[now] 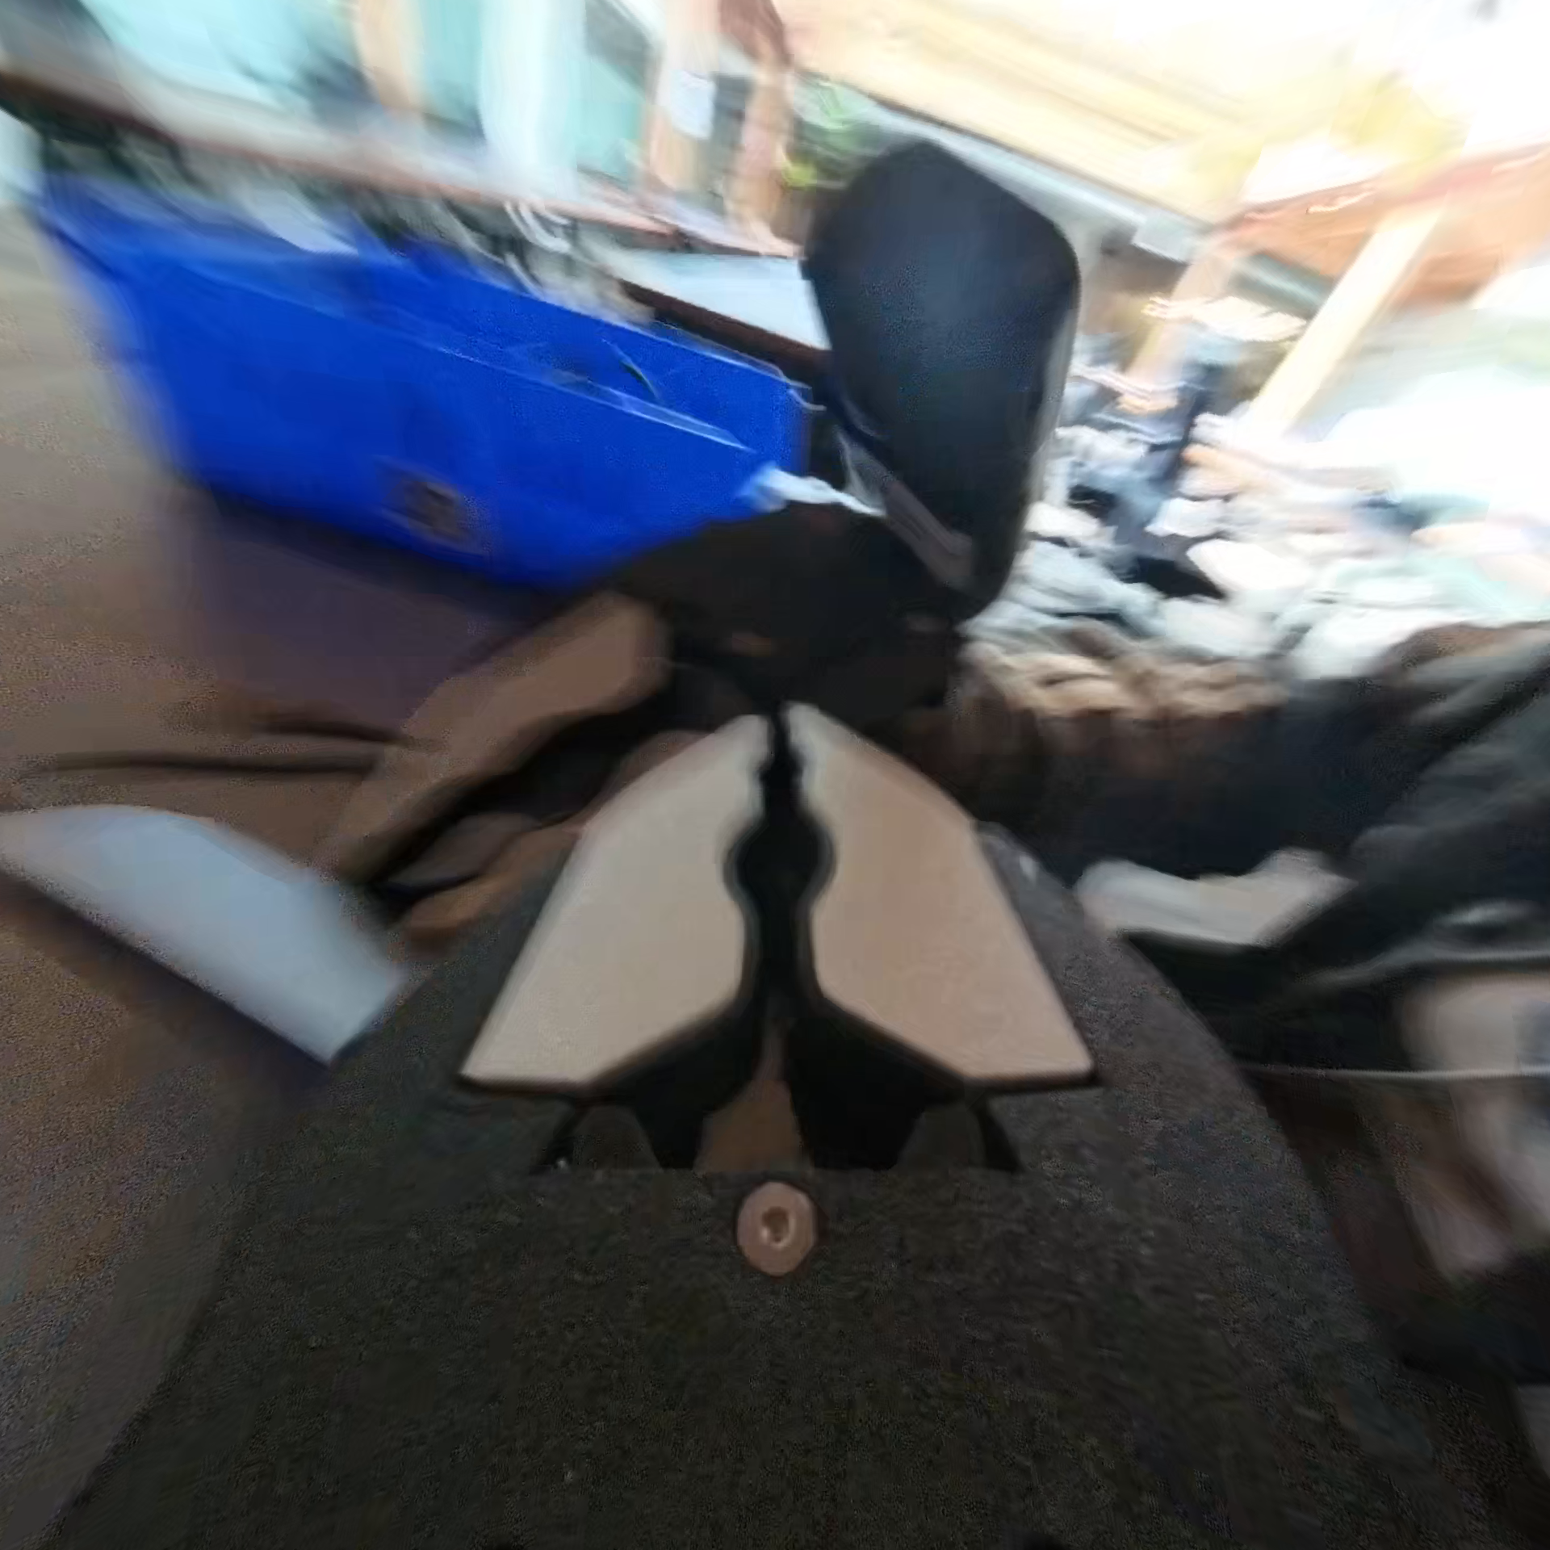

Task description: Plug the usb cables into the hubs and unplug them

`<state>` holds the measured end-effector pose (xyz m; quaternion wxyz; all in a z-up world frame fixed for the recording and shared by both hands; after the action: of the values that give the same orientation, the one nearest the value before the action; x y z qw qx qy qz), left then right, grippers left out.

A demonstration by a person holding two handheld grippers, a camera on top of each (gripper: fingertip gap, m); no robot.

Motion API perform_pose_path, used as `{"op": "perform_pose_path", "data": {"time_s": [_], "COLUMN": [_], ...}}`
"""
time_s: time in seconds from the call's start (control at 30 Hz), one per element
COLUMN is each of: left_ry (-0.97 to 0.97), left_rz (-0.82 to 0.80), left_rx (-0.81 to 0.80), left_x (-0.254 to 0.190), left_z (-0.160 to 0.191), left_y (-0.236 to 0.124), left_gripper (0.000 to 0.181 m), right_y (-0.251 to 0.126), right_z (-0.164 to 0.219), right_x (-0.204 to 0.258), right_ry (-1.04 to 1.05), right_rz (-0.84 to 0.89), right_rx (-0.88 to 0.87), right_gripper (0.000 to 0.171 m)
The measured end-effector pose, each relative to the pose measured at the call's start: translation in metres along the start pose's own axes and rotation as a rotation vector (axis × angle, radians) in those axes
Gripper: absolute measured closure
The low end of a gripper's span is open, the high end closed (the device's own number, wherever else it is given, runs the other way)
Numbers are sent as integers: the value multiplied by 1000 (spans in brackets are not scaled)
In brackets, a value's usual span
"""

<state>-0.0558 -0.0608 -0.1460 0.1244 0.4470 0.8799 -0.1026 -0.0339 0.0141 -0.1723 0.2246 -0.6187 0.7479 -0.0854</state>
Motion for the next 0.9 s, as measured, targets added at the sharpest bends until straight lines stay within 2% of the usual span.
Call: {"op": "perform_pose_path", "data": {"time_s": [0.03,0.07,0.1,0.17,0.2,0.3,0.33,0.4,0.57,0.7,0.77,0.9], "left_ry": [103,229,285,221,230,449,480,414,191,13,25,197], "left_rz": [-143,-412,-529,-518,-586,-872,-904,-842,-646,-433,-400,-392], "left_rx": [-26,136,168,120,124,357,428,499,464,389,370,278], "left_x": [3,18,28,31,33,41,45,49,62,64,64,54], "left_z": [-8,-10,-19,-35,-39,-39,-36,-24,-3,8,10,1], "left_y": [1,-7,-21,-51,-61,-78,-79,-71,-50,-43,-44,-49], "left_gripper": [181,181,181,181,181,152,143,139,142,136,132,133], "right_y": [0,0,-2,-7,-8,-9,-9,-11,-15,-19,-19,-20], "right_z": [-1,4,14,27,29,28,28,29,31,30,28,25], "right_x": [-4,-9,-15,-27,-27,-26,-26,-26,-27,-24,-22,-21], "right_ry": [52,31,-57,-84,-64,-70,-64,-61,-97,-136,-154,-170], "right_rz": [-14,-14,-6,10,-23,-55,-57,-61,-51,-46,-43,-46], "right_rx": [11,77,185,263,264,251,252,233,190,147,123,96], "right_gripper": [156,157,157,157,157,157,157,157,157,157,157,157]}}
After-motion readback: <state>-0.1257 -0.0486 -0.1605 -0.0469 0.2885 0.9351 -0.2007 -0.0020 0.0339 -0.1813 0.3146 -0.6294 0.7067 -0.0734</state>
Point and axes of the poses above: each gripper's, where its closed fingertips meet, y out along the fingers, z out of its underside, x = y × z across the jaws, the point moved 7 cm from there along -y, back along the fingers, and after that the axes turned 7 degrees about z, right-handed, at the moved point
